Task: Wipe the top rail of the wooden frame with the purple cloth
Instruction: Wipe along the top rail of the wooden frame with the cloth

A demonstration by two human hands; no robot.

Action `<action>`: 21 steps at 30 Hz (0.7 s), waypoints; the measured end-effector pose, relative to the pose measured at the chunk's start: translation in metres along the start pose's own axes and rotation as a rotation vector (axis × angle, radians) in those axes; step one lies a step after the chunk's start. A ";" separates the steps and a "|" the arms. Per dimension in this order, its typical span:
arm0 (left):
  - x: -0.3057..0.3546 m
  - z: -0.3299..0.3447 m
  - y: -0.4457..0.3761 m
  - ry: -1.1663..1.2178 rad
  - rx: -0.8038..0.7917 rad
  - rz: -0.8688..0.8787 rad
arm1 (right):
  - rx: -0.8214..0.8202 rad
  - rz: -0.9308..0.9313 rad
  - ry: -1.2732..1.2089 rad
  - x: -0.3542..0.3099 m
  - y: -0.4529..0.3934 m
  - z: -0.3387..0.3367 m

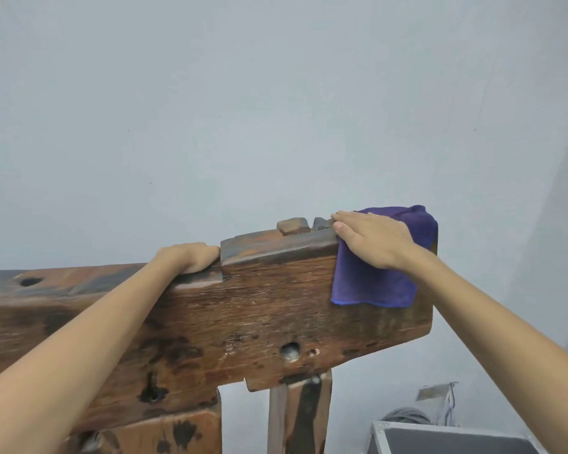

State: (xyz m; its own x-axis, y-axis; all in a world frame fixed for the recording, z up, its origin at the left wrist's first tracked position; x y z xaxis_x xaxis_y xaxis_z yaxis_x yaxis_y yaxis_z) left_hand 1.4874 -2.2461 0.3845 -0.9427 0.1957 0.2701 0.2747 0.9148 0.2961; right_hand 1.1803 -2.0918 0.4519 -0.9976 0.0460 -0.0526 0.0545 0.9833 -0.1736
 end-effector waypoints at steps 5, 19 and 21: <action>0.007 0.001 0.013 -0.052 0.033 -0.030 | 0.033 -0.166 -0.069 -0.064 0.013 0.021; -0.012 -0.002 0.011 0.167 0.062 -0.114 | 0.035 -0.426 -0.295 -0.219 -0.041 0.021; -0.004 -0.002 0.016 0.100 0.031 -0.045 | 0.249 -0.285 -0.062 -0.198 -0.028 0.025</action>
State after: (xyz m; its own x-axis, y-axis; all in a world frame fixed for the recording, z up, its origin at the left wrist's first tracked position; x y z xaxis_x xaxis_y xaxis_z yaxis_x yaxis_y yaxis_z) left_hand 1.4963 -2.2332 0.3900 -0.9301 0.1191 0.3476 0.2249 0.9326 0.2824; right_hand 1.3772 -2.1328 0.4423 -0.9700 -0.2417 -0.0259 -0.2084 0.8818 -0.4231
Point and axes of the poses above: each hand's wrist, its own y-axis away from the middle knuckle, its own z-axis out of the palm, x = y × z, the point moved 5 cm from there along -y, towards the middle knuckle, and after that the axes turned 12 degrees about -x, right-handed, at the moved point
